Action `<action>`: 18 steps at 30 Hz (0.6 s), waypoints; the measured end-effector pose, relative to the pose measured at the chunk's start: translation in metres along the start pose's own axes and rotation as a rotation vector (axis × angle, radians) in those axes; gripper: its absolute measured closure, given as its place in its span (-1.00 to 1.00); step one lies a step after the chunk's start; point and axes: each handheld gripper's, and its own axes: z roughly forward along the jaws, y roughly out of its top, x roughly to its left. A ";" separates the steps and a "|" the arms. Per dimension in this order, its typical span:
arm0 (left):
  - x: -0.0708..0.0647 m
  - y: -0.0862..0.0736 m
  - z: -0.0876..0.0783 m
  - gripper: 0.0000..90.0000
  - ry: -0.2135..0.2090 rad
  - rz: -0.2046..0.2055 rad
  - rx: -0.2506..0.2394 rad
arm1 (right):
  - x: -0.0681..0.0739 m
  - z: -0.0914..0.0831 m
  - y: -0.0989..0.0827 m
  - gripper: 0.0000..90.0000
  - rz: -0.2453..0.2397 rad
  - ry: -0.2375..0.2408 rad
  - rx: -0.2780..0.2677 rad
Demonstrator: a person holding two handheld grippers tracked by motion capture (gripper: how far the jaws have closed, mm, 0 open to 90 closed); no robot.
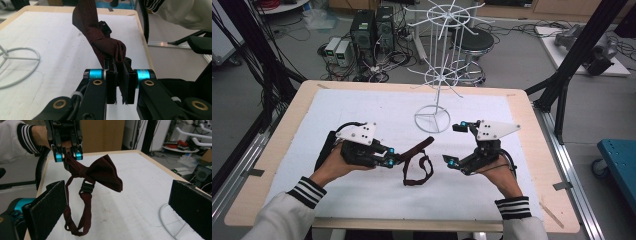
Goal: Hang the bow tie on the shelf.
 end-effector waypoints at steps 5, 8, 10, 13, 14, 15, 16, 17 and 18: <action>-0.001 0.004 0.002 0.86 -0.015 0.010 0.002 | -0.001 0.007 0.005 -0.89 -0.024 0.034 0.010; -0.001 0.005 0.003 0.87 -0.020 0.011 0.002 | -0.001 0.011 0.008 -0.87 -0.043 0.036 0.018; -0.001 0.006 0.003 0.87 -0.021 0.013 0.004 | -0.002 0.013 0.010 -0.86 -0.040 0.054 0.022; -0.001 0.006 0.003 0.86 -0.023 0.013 -0.002 | -0.003 0.017 0.011 -0.85 -0.044 0.060 0.032; -0.001 0.006 0.003 0.86 -0.025 0.013 -0.003 | -0.003 0.019 0.012 -0.84 -0.049 0.054 0.038; -0.001 0.006 0.002 0.87 -0.025 0.014 -0.003 | -0.003 0.020 0.012 -0.70 -0.040 0.067 0.046; -0.001 0.006 0.002 0.87 -0.024 0.014 -0.003 | -0.003 0.020 0.012 -0.59 -0.047 0.076 0.046; -0.002 0.006 0.002 0.87 -0.024 0.013 -0.005 | -0.003 0.021 0.012 -0.59 -0.058 0.071 0.050; -0.001 0.006 0.002 0.87 -0.024 0.012 -0.006 | -0.002 0.022 0.012 -0.57 -0.057 0.068 0.052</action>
